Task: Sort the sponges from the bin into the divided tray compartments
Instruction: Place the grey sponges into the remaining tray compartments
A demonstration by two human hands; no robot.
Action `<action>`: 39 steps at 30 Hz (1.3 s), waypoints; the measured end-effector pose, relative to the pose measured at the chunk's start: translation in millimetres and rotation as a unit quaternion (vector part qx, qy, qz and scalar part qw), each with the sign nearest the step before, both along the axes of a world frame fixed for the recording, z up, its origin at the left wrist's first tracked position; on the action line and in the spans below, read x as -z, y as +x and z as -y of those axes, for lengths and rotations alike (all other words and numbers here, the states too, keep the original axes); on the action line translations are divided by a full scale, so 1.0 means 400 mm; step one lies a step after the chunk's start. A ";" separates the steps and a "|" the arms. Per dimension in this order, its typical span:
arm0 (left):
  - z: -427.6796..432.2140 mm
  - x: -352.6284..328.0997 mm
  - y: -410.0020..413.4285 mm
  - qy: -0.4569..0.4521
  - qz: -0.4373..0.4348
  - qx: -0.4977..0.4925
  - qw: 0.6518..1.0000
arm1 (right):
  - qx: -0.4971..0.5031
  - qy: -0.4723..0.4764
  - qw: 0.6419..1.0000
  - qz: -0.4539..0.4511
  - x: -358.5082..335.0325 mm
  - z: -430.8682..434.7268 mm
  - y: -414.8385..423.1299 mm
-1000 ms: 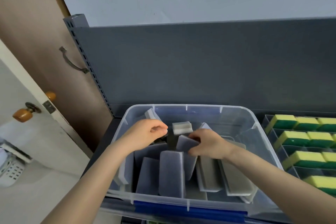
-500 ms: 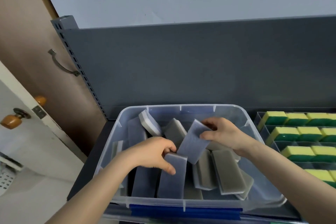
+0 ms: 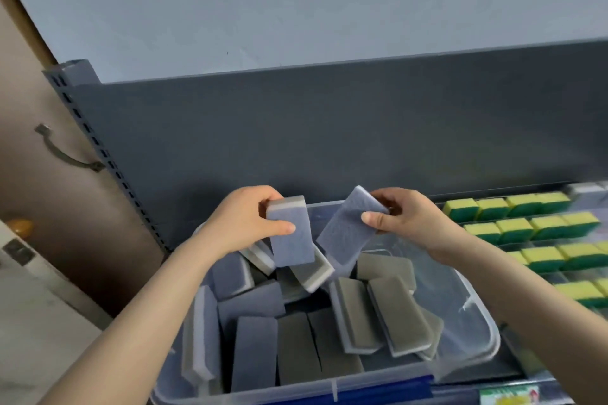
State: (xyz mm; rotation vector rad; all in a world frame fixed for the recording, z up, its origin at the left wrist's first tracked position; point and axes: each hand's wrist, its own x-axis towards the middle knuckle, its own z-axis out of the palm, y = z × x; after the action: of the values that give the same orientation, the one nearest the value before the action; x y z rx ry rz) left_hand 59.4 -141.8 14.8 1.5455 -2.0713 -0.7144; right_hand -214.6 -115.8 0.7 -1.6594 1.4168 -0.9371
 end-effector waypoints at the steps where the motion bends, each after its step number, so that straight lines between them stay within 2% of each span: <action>1: 0.006 -0.003 -0.010 -0.013 0.001 0.004 1.000 | 0.010 -0.009 1.000 -0.015 -0.003 -0.004 0.000; 6: 0.028 -0.007 -0.069 -0.068 0.002 0.042 0.997 | 0.101 -0.059 0.986 -0.116 -0.013 -0.037 -0.013; 15: 0.023 -0.002 -0.221 -0.112 -0.006 0.101 0.989 | 0.196 -0.113 0.951 -0.212 -0.019 -0.134 -0.097; 26: -0.031 -0.048 -0.504 -0.144 -0.030 0.163 0.976 | 0.274 -0.144 0.930 -0.196 -0.069 -0.260 -0.328; 39: -0.158 -0.058 -0.904 -0.170 -0.043 0.156 0.972 | 0.277 -0.136 0.932 -0.190 -0.094 -0.409 -0.736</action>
State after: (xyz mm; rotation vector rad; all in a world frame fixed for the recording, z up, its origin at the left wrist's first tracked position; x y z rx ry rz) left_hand -302.3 -78.4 38.0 0.9995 -2.2539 -0.4865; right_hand -509.2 47.8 38.5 -1.7353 2.1777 -1.2067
